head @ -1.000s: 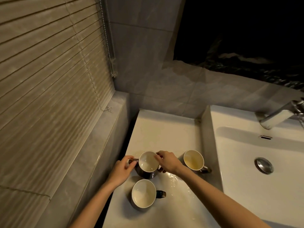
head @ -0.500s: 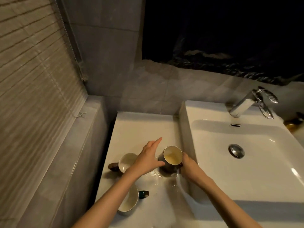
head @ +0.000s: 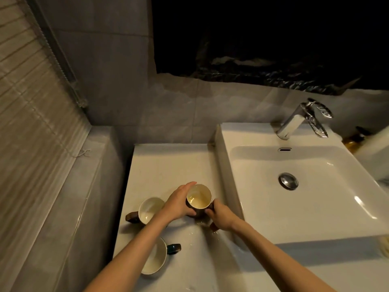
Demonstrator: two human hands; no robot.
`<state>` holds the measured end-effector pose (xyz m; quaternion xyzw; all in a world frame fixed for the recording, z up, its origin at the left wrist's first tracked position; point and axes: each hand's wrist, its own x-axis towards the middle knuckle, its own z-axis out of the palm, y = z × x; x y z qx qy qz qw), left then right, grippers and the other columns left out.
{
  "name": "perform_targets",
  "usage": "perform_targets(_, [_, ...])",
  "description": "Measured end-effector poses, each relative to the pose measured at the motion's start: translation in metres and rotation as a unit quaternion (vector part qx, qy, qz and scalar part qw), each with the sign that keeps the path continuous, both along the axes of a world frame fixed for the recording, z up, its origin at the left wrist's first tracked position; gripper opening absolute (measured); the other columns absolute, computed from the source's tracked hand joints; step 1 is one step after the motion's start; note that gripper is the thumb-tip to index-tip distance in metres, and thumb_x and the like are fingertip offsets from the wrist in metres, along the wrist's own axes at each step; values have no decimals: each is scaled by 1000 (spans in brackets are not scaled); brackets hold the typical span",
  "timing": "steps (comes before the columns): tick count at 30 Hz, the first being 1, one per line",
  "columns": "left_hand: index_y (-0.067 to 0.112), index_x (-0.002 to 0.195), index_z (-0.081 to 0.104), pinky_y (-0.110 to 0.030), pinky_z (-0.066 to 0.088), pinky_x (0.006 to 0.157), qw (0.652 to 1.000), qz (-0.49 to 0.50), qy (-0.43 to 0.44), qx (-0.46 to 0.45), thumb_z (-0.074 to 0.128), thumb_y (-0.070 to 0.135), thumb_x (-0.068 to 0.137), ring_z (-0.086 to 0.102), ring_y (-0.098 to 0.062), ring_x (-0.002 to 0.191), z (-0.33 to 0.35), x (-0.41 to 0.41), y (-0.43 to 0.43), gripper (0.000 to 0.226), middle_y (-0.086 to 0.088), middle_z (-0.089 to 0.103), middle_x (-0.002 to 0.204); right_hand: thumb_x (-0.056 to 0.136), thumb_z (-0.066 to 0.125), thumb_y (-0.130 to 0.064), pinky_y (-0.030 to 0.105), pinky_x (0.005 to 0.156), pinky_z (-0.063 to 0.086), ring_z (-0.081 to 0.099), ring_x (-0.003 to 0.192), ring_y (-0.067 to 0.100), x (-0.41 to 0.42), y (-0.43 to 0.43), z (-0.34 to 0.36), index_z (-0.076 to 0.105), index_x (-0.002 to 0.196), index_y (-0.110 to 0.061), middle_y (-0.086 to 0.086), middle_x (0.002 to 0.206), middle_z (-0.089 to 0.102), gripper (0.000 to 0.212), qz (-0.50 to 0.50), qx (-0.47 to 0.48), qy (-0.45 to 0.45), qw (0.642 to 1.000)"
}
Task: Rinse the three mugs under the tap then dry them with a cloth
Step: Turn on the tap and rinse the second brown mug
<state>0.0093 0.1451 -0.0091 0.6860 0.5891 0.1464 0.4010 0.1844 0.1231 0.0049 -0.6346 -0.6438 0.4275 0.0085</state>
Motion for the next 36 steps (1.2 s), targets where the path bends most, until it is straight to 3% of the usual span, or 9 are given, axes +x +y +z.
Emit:
perform_targets(3, [20,145,34,-28,35,107,1000,-1,-11,-12,87,12,59,41,-22,132,2,-6,3,101,-5,42,145,102,39,-22,35,81,45,50,90,20,-2,3,2,35,103,-14,7,108,50,8,22,2,30,999])
perform_targets(6, [20,143,37,-32,43,103,998,17,-46,-27,89,12,58,47,-23,126,12,-14,1,100,-3,47,141,103,37,-21,23,78,35,45,92,15,1,2,13,36,104,-16,2,107,47,5,36,31,62,997])
perform_targets(13, [33,141,36,-32,44,99,990,47,-91,99,89,29,59,47,-8,119,83,-7,4,97,13,47,136,102,41,-26,34,90,47,54,91,16,26,4,80,45,88,-27,-5,92,55,15,-9,115,193,974])
perform_targets(17, [48,136,32,-30,43,96,981,51,-138,124,87,38,60,42,-9,123,112,21,7,94,15,38,139,102,42,-26,16,72,46,54,80,5,57,10,115,49,96,-18,-10,87,56,13,-15,191,197,961])
perform_targets(21, [43,142,31,-29,46,91,964,86,-253,8,85,50,57,48,-13,124,132,57,11,101,10,42,141,101,43,-28,14,65,41,48,71,3,101,13,128,48,93,-19,-12,82,53,14,-30,227,190,955])
perform_targets(25, [35,137,43,-34,48,93,879,127,-431,-158,85,54,47,65,-15,104,131,107,16,101,3,68,115,101,43,-29,29,74,45,52,79,12,156,13,122,52,95,-18,-6,85,57,15,-61,200,212,955])
perform_targets(30, [32,128,56,-43,47,101,838,125,-454,-276,77,45,73,59,-30,117,105,183,27,60,-12,60,130,101,43,-27,18,68,42,50,76,7,224,9,107,50,92,-22,-3,87,58,12,-65,186,200,960])
perform_targets(33, [24,121,62,-46,45,102,815,148,-480,-289,73,31,77,55,-33,121,96,232,31,46,-15,59,130,100,44,-29,31,77,48,56,87,21,268,11,99,52,95,-17,4,95,61,16,-68,171,192,964])
perform_targets(36, [21,116,63,-44,50,96,830,160,-458,-276,70,33,78,58,-32,116,92,276,35,41,-16,59,128,100,45,-31,36,79,49,55,81,18,310,17,98,54,92,-16,2,91,63,20,-66,155,185,968])
